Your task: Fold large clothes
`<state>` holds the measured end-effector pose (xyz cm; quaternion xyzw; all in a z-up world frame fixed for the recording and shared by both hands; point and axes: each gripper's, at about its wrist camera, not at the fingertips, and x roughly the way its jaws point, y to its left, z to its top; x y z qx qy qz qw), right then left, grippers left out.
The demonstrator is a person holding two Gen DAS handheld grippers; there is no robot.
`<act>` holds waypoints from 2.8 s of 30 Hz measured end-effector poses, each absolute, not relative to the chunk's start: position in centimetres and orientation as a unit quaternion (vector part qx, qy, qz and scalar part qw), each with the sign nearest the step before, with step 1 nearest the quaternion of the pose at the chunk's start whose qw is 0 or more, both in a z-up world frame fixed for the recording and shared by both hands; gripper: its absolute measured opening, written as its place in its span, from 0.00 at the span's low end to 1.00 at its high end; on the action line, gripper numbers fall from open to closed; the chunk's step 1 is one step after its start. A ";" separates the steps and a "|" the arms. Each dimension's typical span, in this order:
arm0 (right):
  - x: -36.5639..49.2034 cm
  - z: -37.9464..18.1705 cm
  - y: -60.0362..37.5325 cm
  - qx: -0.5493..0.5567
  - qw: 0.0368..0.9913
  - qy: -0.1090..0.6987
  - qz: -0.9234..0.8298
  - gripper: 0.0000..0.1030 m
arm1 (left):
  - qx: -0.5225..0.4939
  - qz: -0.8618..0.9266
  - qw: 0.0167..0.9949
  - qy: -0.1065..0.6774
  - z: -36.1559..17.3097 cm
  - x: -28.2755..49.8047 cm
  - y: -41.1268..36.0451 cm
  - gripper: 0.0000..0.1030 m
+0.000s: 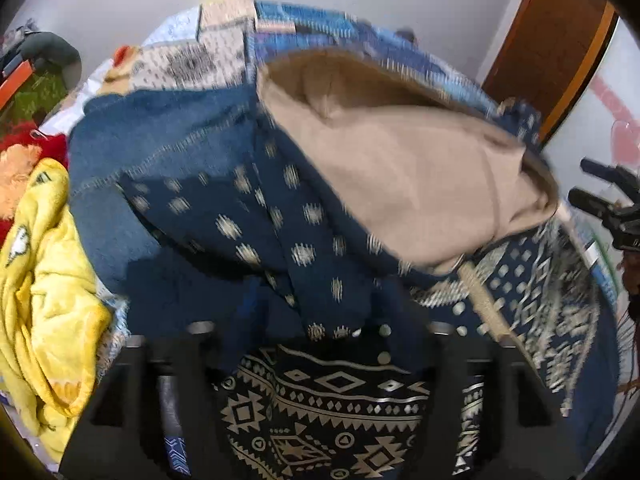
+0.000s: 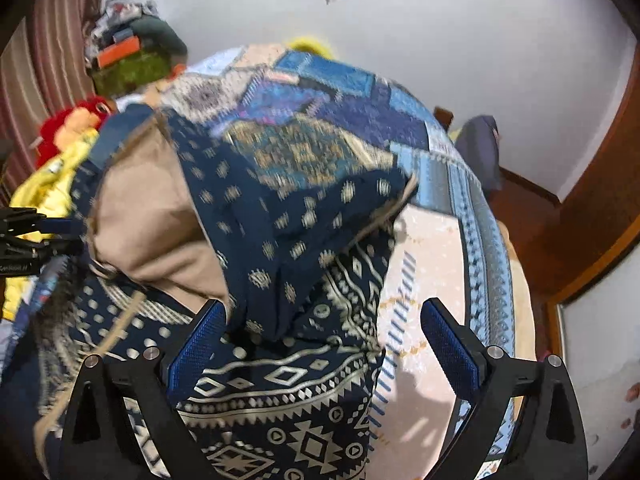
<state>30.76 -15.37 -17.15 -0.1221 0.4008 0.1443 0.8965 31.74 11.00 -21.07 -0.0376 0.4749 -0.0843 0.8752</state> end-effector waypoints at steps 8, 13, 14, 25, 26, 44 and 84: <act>34.1 -14.9 -13.1 -0.061 0.895 0.401 0.185 0.94 | -0.049 -0.041 0.888 0.456 -18.3 37.0 13.5 0.73; 36.9 -16.2 -9.9 -0.025 0.871 0.435 0.229 0.94 | -0.055 -0.045 0.877 0.475 -19.6 40.3 13.5 0.73; 37.6 -16.7 -9.0 -0.023 0.865 0.442 0.236 0.94 | -0.056 -0.043 0.875 0.479 -20.1 41.3 13.6 0.73; 44.1 -20.6 -3.2 -0.011 0.842 0.476 0.254 0.53 | -0.058 -0.037 0.877 0.475 -22.3 46.0 12.8 0.46; 44.4 -20.8 -3.2 -0.004 0.842 0.476 0.253 0.47 | -0.054 -0.037 0.878 0.473 -22.3 46.2 12.7 0.35; 32.7 -11.0 -9.4 0.019 0.867 0.396 0.301 0.09 | 0.036 -0.143 0.922 0.359 -10.5 32.2 6.5 0.06; 14.8 -22.3 -20.0 -0.150 0.855 0.484 0.112 0.10 | 0.021 -0.074 0.861 0.502 -22.2 16.6 12.9 0.58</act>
